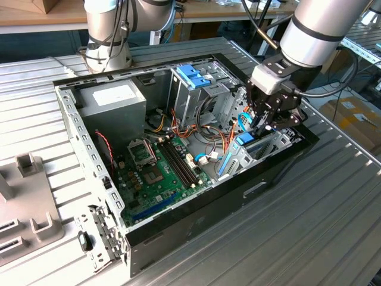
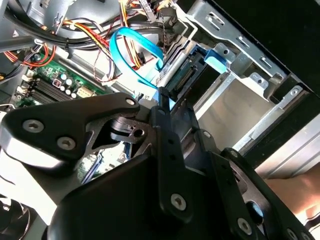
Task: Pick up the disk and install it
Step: 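Insert the first disk wire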
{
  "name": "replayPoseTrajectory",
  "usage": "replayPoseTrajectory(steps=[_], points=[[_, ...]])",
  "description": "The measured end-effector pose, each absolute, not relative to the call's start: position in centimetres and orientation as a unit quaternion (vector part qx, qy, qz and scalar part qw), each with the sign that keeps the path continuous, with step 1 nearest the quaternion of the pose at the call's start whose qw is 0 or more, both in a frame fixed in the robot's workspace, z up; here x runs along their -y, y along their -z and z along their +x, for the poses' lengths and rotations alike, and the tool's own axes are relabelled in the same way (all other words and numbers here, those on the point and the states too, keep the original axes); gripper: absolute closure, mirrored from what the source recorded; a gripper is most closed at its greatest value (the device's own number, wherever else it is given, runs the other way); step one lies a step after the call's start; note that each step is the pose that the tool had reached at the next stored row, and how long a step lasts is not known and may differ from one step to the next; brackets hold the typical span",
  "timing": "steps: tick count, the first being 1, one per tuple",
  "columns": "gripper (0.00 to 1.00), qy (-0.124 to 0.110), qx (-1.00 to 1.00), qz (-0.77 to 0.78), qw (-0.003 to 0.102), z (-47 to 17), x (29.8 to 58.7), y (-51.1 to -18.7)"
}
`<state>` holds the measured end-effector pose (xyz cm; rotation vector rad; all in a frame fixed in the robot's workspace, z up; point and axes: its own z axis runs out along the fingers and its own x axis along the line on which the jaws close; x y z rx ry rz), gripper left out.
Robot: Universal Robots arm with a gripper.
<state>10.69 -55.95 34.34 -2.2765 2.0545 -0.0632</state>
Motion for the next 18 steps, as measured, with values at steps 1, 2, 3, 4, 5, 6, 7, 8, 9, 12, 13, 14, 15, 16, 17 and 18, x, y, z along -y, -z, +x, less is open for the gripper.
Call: replayPoseTrajectory(steps=[1,2,3,4,5,6,7,8,9,12,13,14,15,16,17,18], points=[[0.71,0.021,-0.669,-0.742,0.037,10.7,56.0,-34.5],[0.71,0.021,-0.669,-0.742,0.037,10.7,56.0,-34.8],[0.71,0.021,-0.669,-0.742,0.037,10.7,56.0,-35.4],[0.71,0.021,-0.669,-0.742,0.037,10.7,56.0,-35.7],[0.71,0.021,-0.669,-0.742,0.037,10.7,56.0,-36.0],[0.71,0.021,-0.671,-0.74,0.037,10.7,56.0,-36.2],[0.71,0.021,-0.674,-0.738,0.037,10.7,56.0,-36.2],[0.71,0.021,-0.678,-0.734,0.037,10.7,56.0,-36.2],[0.71,0.021,-0.685,-0.727,0.037,10.7,56.0,-36.2],[0.71,0.022,-0.704,-0.709,0.036,10.7,56.0,-36.2],[0.71,0.022,-0.706,-0.707,0.036,10.7,56.0,-36.2],[0.71,0.022,-0.706,-0.707,0.036,10.7,56.0,-36.2],[0.71,0.022,-0.706,-0.707,0.036,10.7,56.0,-36.2],[0.71,0.022,-0.706,-0.707,0.036,10.7,56.0,-36.2],[0.71,0.022,-0.706,-0.707,0.036,10.7,56.0,-36.2],[0.71,0.022,-0.706,-0.707,0.036,10.7,56.0,-36.2]])
